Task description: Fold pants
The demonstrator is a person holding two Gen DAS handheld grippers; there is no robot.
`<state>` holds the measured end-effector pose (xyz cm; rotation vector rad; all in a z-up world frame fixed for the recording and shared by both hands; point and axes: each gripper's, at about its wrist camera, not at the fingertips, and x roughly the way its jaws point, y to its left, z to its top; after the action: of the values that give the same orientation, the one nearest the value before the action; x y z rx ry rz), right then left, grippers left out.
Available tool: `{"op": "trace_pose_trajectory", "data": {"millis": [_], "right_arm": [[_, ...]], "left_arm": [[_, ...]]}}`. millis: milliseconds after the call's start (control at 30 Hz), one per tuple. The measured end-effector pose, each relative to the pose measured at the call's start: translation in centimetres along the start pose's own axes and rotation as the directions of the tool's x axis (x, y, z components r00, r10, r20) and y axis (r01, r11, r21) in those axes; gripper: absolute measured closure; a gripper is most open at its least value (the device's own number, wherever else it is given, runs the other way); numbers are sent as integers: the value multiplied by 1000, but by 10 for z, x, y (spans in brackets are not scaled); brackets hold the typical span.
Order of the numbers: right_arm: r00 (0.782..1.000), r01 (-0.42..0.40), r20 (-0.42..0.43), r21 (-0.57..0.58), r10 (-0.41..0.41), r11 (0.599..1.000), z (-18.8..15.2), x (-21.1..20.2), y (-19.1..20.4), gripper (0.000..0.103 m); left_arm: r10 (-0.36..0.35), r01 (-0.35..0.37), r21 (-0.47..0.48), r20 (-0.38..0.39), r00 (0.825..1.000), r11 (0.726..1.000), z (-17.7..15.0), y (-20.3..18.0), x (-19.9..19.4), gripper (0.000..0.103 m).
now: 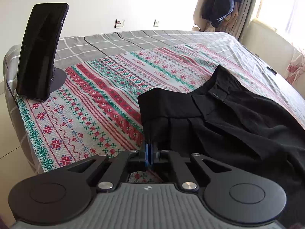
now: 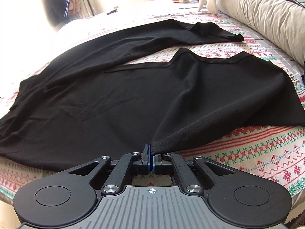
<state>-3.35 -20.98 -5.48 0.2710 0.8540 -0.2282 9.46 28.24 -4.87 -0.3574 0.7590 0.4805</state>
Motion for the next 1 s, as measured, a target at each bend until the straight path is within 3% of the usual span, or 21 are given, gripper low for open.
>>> {"op": "trace_pose_trajectory", "data": {"millis": [67, 133, 167, 200, 267, 333, 467, 600, 700, 867, 1000], "right_arm": [[999, 5, -34, -5, -6, 1000, -4, 8, -3, 101], [999, -14, -34, 1, 14, 1000, -5, 8, -7, 96], [999, -7, -50, 3, 7, 1000, -3, 8, -9, 87], [998, -6, -67, 8, 6, 1000, -1, 5, -11, 82], [998, -14, -69, 20, 15, 1000, 1, -5, -19, 46], [999, -4, -37, 22, 5, 1000, 2, -20, -30, 29], [999, 50, 3, 59, -50, 997, 11, -41, -60, 29], [992, 121, 9, 158, -124, 980, 28, -43, -101, 28], [981, 187, 9, 224, -194, 956, 41, -41, -135, 28], [941, 331, -41, 302, -335, 894, 54, -23, -192, 29], [925, 379, -91, 313, -370, 871, 57, -2, -223, 34]], "left_arm": [[25, -23, 40, -30, 999, 999, -6, -6, 4, 89], [49, -47, 75, -20, 999, 996, -10, -11, 0, 80], [62, -60, 87, -22, 998, 994, -11, -13, -4, 68], [72, -69, 99, -20, 997, 993, -13, -15, -10, 50], [82, -82, 121, 1, 997, 989, -19, -19, -24, 29], [61, -64, 164, 24, 998, 984, -27, -29, -40, 22], [-55, 47, 254, 23, 998, 966, -45, -65, -66, 10], [-199, 194, 341, -22, 980, 920, -69, -111, -83, 6], [-293, 286, 402, -47, 955, 870, -88, -144, -98, 2], [-422, 419, 481, -110, 900, 770, -116, -188, -117, 0], [-480, 485, 540, -162, 862, 688, -138, -216, -123, 0]]}}
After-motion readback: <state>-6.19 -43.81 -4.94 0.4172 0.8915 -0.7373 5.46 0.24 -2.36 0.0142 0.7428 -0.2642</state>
